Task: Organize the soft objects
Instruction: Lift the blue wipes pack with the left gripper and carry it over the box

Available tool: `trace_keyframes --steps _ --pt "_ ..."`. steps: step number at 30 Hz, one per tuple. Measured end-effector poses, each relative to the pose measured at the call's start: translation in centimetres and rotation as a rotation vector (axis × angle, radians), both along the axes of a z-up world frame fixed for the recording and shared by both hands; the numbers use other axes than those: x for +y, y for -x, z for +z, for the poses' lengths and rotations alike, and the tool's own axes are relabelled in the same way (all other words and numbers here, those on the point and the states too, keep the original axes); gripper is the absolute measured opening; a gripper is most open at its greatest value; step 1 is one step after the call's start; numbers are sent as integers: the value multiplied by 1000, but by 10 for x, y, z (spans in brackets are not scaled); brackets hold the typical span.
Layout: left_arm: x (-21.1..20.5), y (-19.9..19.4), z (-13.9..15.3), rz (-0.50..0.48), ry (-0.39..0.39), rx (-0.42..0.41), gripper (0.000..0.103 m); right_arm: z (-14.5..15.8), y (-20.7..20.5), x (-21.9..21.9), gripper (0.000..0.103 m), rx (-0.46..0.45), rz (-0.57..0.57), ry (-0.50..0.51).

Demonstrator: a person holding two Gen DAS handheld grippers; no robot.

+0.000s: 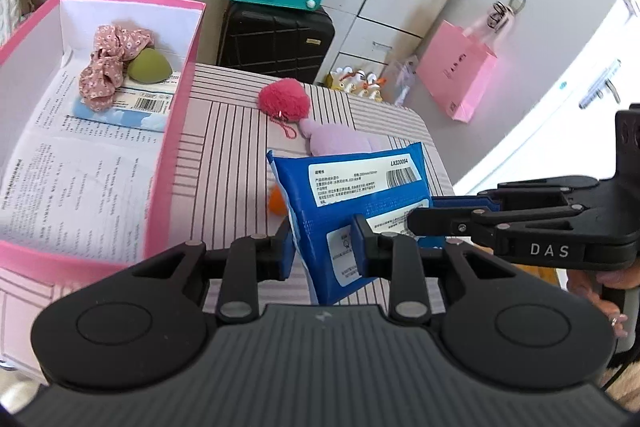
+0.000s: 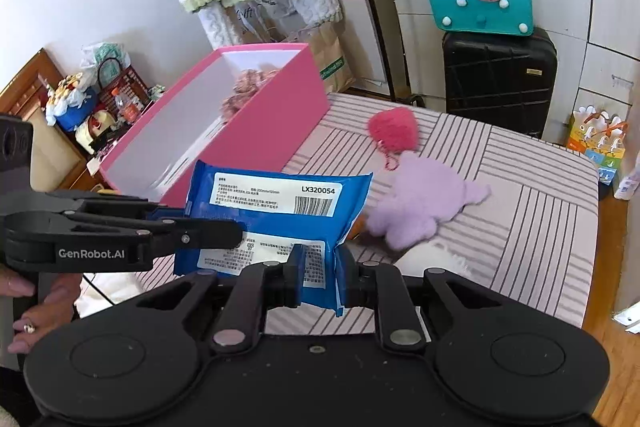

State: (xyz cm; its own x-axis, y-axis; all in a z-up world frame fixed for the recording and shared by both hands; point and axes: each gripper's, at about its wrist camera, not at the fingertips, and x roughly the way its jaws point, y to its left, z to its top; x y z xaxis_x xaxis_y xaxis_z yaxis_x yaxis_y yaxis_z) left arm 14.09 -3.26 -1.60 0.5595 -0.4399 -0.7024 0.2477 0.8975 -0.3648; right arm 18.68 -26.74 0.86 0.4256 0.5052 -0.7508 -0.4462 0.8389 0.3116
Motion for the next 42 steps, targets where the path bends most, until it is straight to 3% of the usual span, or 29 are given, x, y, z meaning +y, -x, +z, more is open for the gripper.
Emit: trace_keyframes --steps 14,22,34,42 --pt "42 63 26 -106 -14 28 28 41 81 36 27 -89 64 36" --pt "73 81 54 -112 -38 -45 29 69 113 64 29 -188 124 34" --pt "128 57 86 -14 -48 -134 29 99 79 111 34 -267 210 -20" --pt "162 -2 82 55 -58 -109 29 97 26 156 35 -265 233 -13"
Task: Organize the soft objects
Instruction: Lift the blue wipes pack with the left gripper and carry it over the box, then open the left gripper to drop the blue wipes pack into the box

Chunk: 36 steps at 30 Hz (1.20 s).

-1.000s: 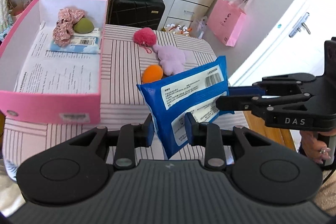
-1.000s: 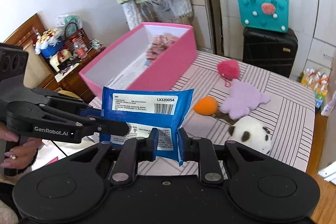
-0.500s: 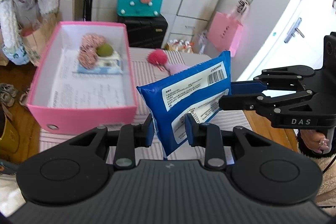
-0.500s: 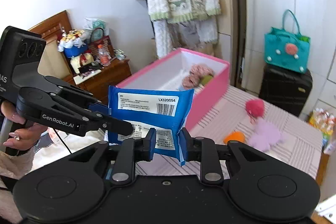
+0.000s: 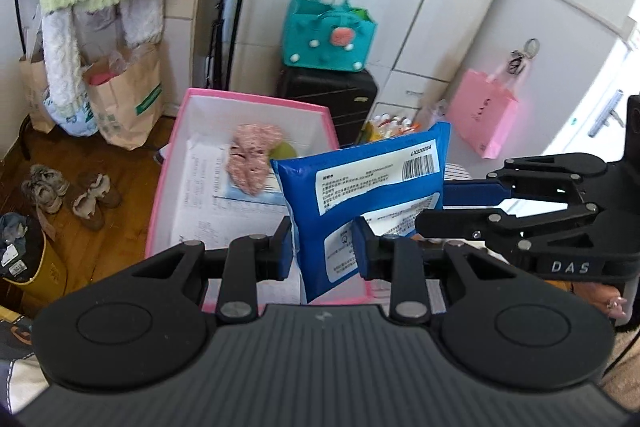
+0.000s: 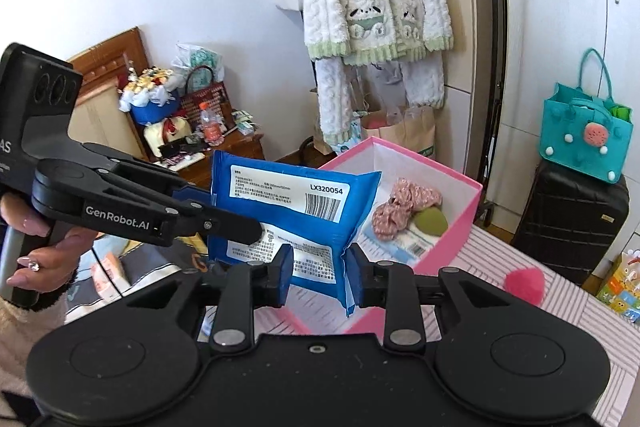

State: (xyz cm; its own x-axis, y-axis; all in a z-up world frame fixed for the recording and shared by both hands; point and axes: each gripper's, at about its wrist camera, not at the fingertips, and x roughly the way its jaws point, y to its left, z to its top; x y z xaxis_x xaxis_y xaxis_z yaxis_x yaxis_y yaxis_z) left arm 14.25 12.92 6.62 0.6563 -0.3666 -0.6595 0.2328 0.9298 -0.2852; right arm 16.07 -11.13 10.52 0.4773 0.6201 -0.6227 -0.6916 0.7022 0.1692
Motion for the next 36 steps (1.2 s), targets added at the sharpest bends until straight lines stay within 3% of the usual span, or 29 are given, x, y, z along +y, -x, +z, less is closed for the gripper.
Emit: trace_keyframes --steps 7,9,17,25,36 --pt "19 -61 -40 32 -17 87 33 -31 -48 35 20 30 -28 44" --pt "14 -73 -54 8 -60 103 35 -47 -64 39 19 68 -47 41" --pt "10 -115 -91 -40 -109 189 37 -97 -98 51 20 186 -136 92" --pt "6 -126 -105 -90 -142 233 40 -106 -100 57 20 206 -130 137" --pt "-3 -135 -117 -49 -182 249 45 -107 -102 57 23 203 -141 174"
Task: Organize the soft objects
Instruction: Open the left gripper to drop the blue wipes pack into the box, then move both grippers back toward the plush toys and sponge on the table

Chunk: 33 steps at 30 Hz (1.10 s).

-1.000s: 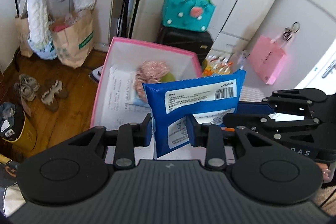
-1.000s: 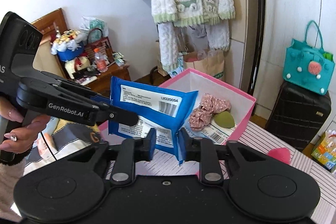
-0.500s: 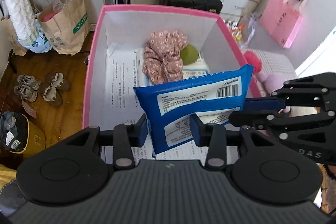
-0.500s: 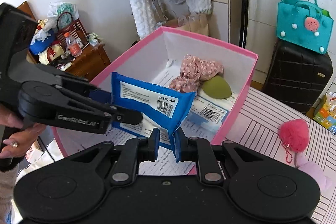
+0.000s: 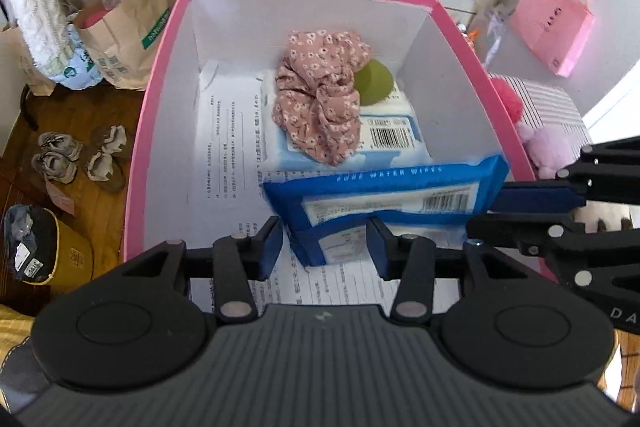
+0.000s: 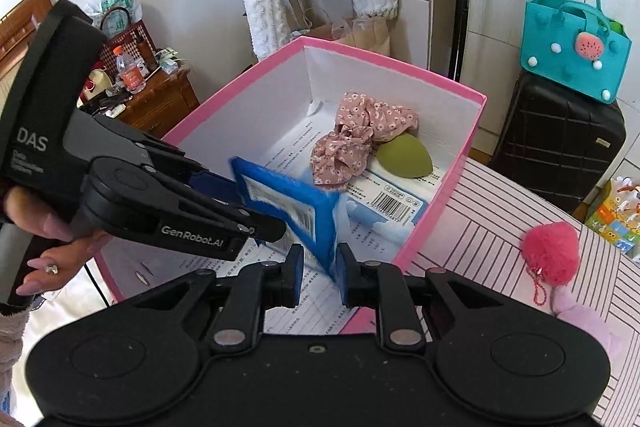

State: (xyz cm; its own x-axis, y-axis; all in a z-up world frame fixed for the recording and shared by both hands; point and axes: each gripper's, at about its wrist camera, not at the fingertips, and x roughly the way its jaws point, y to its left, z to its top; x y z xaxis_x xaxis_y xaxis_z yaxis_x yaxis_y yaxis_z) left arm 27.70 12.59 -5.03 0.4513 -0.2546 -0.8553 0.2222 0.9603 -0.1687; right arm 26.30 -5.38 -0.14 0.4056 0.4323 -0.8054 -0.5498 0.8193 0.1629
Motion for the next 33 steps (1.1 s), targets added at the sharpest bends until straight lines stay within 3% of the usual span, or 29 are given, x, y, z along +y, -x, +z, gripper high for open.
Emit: trace_keyframes --steps 4,14,26,33 --pt "2 -1 9 31 28 -30 45 -1 -7 -5 23 11 -24 -15" --pt "-3 33 41 5 -34 -70 48 19 15 -22 23 -71 -13 -44" --pt "-20 120 98 -61 -100 -157 57 82 93 -39 34 -196 121 -95" --pt "-28 157 117 -87 -108 -198 61 109 135 -54 42 -284 159 -103"
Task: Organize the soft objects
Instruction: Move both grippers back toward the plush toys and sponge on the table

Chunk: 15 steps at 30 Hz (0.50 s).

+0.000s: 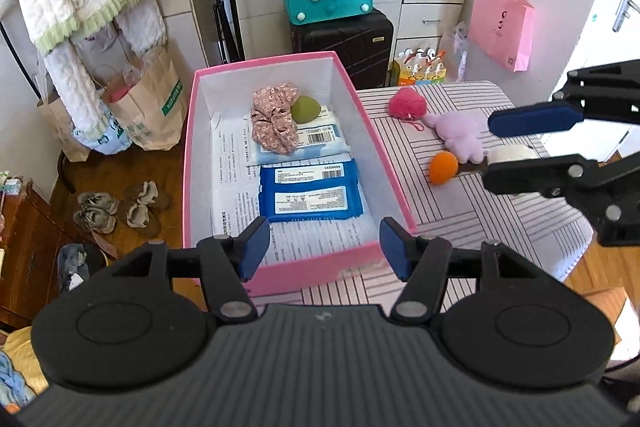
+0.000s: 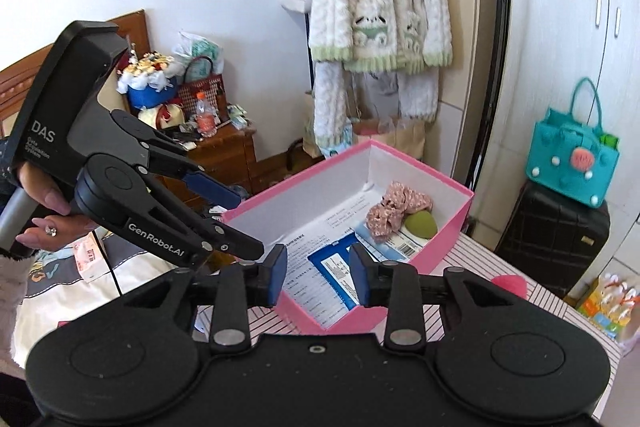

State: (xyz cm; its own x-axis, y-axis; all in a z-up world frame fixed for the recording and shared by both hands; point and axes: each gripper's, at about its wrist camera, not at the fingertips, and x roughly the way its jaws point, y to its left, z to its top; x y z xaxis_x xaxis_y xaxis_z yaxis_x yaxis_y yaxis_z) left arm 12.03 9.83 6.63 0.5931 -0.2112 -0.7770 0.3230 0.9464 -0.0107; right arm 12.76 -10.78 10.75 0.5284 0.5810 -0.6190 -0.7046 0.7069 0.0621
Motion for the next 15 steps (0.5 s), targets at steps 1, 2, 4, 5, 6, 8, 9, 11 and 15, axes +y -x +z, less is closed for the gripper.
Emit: trace_keyframes --steps 1,2,4,5,6,8,9,11,15 --pt "-2 5 2 -6 -8 -3 61 2 5 -2 43 -10 3 -2" --pt "-4 9 4 -13 -15 -7 62 5 10 -5 44 -21 8 -3" --pt "-6 17 8 -19 -25 -17 64 8 21 -8 46 -37 17 -5" --pt "-9 22 10 -25 -31 -25 64 10 24 -11 46 -43 19 -9" --pt "-10 26 11 -29 -35 -31 65 11 29 -13 47 -48 23 -9" --pt "-13 34 14 -36 -37 -45 68 13 37 -18 49 -60 33 -8" --pt "-15 37 15 -40 -37 -50 69 14 41 -21 51 -64 35 -8" --pt "-19 43 16 -50 -40 -54 71 15 48 -28 52 -68 38 -11" --pt "-30 56 13 -73 -48 -59 74 15 59 -44 56 -68 37 -13"
